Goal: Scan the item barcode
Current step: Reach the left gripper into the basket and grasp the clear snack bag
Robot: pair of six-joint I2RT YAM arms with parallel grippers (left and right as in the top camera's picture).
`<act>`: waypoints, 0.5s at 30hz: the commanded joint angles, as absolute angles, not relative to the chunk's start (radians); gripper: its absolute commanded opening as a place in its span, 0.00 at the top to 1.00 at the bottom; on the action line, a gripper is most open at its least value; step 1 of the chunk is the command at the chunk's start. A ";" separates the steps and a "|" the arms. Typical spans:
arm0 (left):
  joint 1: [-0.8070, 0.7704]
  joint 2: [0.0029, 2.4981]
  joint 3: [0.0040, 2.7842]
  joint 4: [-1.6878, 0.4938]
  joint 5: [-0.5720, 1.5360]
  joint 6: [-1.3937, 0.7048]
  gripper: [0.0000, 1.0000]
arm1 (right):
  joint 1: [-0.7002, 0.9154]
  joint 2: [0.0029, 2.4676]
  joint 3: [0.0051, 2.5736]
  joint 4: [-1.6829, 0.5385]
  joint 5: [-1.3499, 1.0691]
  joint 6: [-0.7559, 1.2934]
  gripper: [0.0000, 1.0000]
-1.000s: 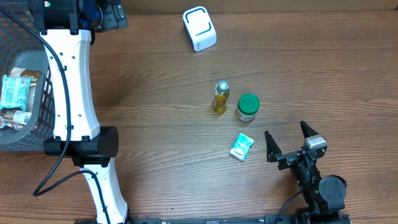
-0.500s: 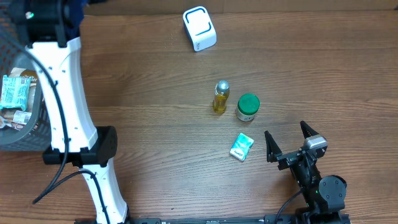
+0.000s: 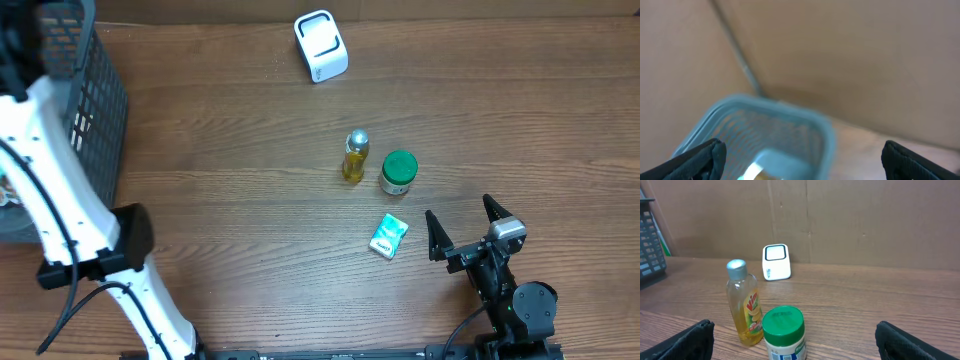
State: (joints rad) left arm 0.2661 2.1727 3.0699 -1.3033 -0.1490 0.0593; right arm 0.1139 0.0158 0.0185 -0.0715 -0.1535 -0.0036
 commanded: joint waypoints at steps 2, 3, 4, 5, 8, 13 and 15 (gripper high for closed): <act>0.396 2.160 2.956 -1.310 -0.104 0.084 0.00 | 0.117 0.013 0.008 -0.067 -0.159 -0.001 0.00; 0.421 2.160 2.920 -1.305 -0.104 0.096 0.00 | 0.117 0.013 0.008 -0.067 -0.159 -0.001 0.00; 0.443 2.160 2.887 -1.299 -0.104 0.109 0.01 | 0.117 0.013 0.008 -0.067 -0.159 -0.001 0.00; 0.466 2.161 2.846 -1.291 -0.104 0.122 0.00 | 0.117 0.013 0.008 -0.067 -0.159 -0.001 0.00; 0.522 2.167 2.721 -1.264 -0.104 0.170 0.00 | 0.117 0.013 0.008 -0.067 -0.159 -0.001 0.00; 0.580 2.171 2.489 -1.188 -0.110 0.192 0.02 | 0.117 0.012 0.008 -0.067 -0.159 -0.001 0.00; 0.587 2.171 2.428 -1.198 -0.113 0.191 0.16 | 0.117 0.013 0.008 -0.067 -0.159 -0.001 0.00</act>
